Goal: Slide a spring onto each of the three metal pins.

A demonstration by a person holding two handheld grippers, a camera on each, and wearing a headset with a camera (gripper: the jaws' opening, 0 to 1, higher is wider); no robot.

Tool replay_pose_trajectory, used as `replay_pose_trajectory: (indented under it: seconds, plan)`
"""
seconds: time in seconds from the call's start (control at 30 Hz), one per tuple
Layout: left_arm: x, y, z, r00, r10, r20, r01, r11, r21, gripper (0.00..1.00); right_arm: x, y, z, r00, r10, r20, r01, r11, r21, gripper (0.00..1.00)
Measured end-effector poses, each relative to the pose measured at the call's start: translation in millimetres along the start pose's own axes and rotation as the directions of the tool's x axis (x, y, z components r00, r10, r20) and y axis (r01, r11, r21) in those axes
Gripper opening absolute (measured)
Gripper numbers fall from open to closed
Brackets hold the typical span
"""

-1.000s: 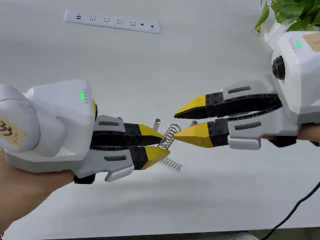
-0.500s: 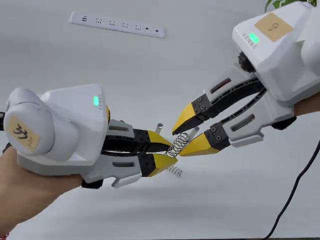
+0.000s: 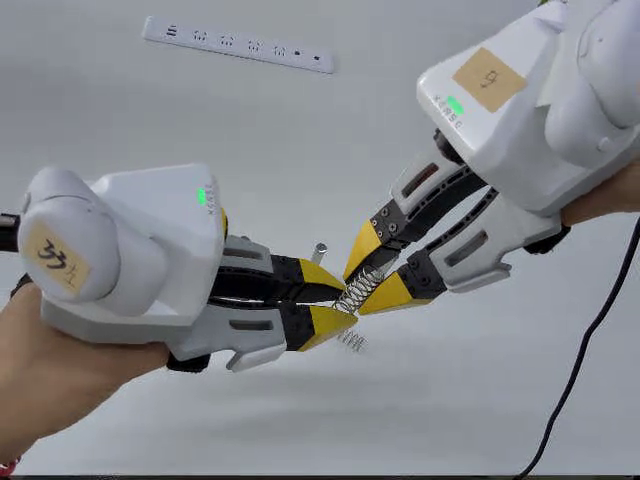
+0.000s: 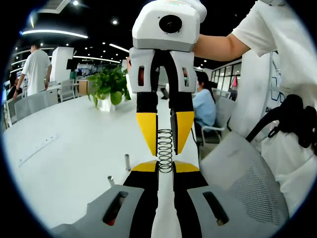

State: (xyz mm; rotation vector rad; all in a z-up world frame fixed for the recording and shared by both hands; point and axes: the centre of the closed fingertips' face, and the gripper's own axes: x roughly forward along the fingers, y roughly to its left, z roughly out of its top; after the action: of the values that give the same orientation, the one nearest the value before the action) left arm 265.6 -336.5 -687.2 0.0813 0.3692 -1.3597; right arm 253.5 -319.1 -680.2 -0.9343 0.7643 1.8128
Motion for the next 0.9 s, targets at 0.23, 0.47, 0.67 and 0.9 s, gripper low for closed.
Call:
replay_pose_trajectory:
  seconds: [0.23,0.47,0.67,0.9]
  plan:
    - [1.3,0.4,0.6,1.0,-0.001,0.003,0.001,1.0,-0.003,0.07,1.0,-1.6,-3.0,0.9999,0.002,-0.017,-0.002,1.0,-0.016,0.08]
    - [0.9,0.4,0.4,1.0,-0.002,0.006,0.002,1.0,-0.009,0.07,2.0,-1.9,-3.5,0.9992,0.003,-0.04,-0.004,0.999,-0.036,0.08]
    - [0.0,1.3,-0.4,1.0,0.002,0.009,-0.002,1.0,-0.011,0.07,2.5,-2.4,-3.6,0.9988,0.005,-0.05,-0.007,0.999,-0.042,0.07]
    - [-2.0,3.1,-0.8,0.9997,0.009,0.023,-0.009,1.0,-0.017,0.07,3.4,-4.6,-2.5,0.9986,0.001,-0.052,-0.003,0.999,-0.035,0.07]
